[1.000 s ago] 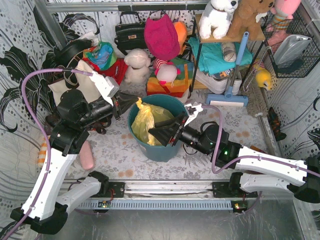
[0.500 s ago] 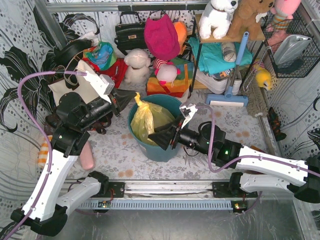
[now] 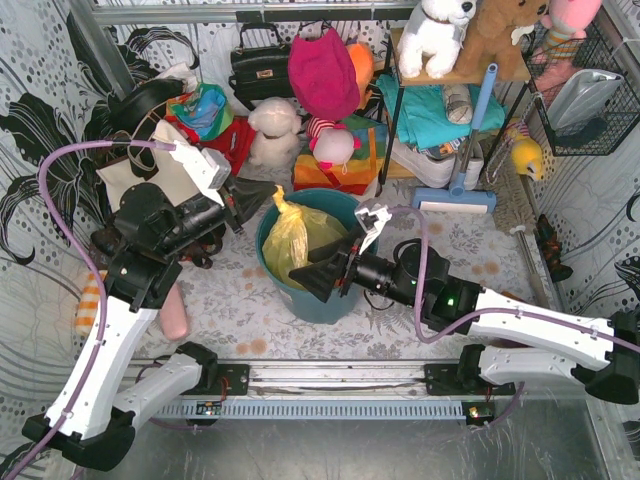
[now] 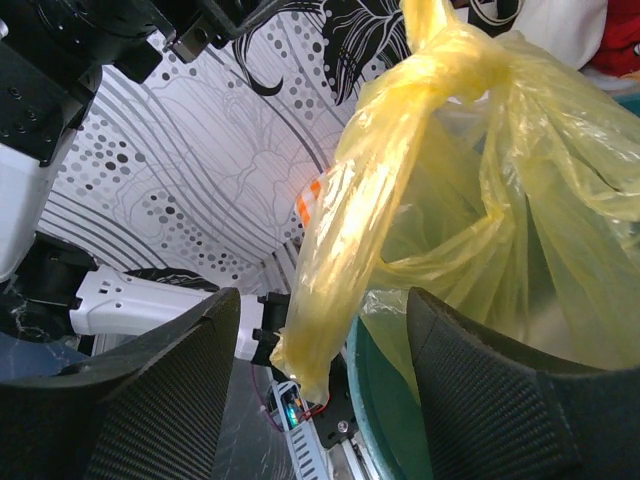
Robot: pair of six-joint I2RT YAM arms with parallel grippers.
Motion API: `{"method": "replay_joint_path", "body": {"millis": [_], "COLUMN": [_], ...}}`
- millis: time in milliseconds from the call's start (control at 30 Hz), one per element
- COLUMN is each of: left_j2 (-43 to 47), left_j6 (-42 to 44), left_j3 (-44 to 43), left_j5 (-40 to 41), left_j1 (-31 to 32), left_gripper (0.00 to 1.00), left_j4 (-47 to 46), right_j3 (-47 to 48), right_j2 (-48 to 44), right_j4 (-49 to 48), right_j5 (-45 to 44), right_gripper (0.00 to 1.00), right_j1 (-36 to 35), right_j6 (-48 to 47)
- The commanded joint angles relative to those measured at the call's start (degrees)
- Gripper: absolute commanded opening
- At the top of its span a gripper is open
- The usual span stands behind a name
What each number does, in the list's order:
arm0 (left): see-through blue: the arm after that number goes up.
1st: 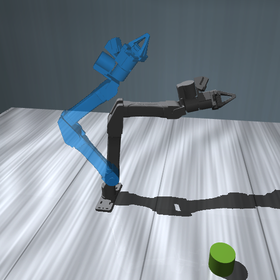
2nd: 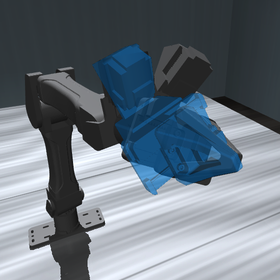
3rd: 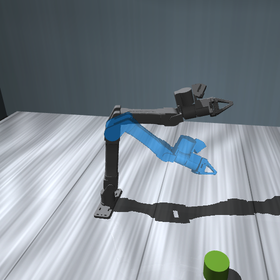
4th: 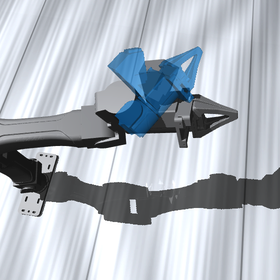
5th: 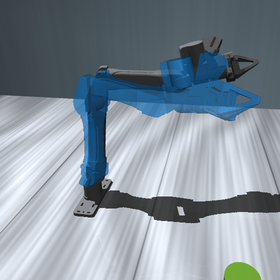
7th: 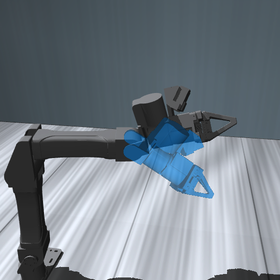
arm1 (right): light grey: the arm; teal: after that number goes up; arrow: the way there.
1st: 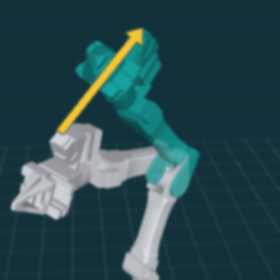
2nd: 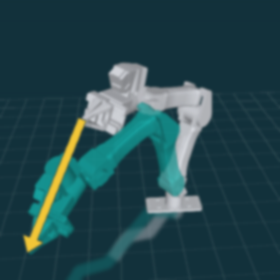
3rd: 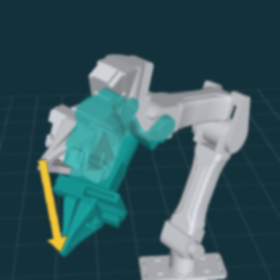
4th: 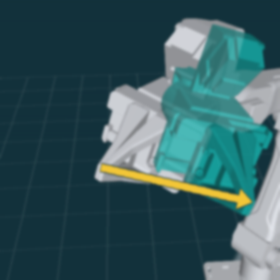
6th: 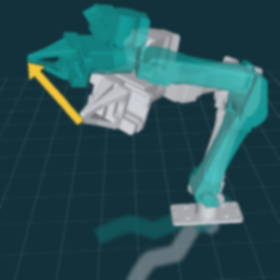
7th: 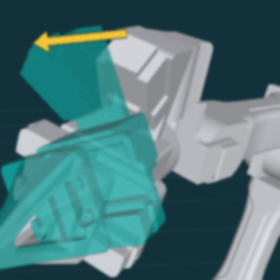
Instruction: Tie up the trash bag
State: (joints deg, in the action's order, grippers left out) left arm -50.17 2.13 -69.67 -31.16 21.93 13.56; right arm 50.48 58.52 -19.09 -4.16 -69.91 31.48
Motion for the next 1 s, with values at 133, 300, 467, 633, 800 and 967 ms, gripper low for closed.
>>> {"method": "replay_joint_path", "body": {"millis": [133,300,467,633,800,967], "left_j2": [0.36,0.76,-0.1,-0.87,-1.95,-3.52], "left_j6": [-0.55,-0.62,-0.78,-1.28,-2.42,-5.23], "left_j3": [0.77,1.45,1.56,2.26,2.82,2.05], "left_j5": [-1.81,0.55,3.95,12.42,20.28,20.88], "left_j1": [0.04,0.0,0.04,0.03,-0.04,0.04], "left_gripper": [0.0,0.0,0.0,0.0,0.0,0.0], "left_j4": [-3.62,-4.09,-3.52,-3.1,-2.84,-2.67], "right_j3": [4.03,4.64,5.77,6.87,6.61,6.26], "right_j2": [1.47,0.36,-1.43,-3.19,-5.36,-5.42], "right_j4": [-0.5,4.39,10.84,17.58,23.9,24.54], "right_j5": [-0.02,-3.77,-5.72,-7.71,-7.9,-7.29], "right_gripper": [0.56,0.19,0.0,0.0,0.0,0.0], "right_j1": [-0.28,-0.23,-0.28,-0.23,-0.23,-0.24], "right_j6": [-2.66,-1.88,-2.05,-1.25,0.33,0.93]}}
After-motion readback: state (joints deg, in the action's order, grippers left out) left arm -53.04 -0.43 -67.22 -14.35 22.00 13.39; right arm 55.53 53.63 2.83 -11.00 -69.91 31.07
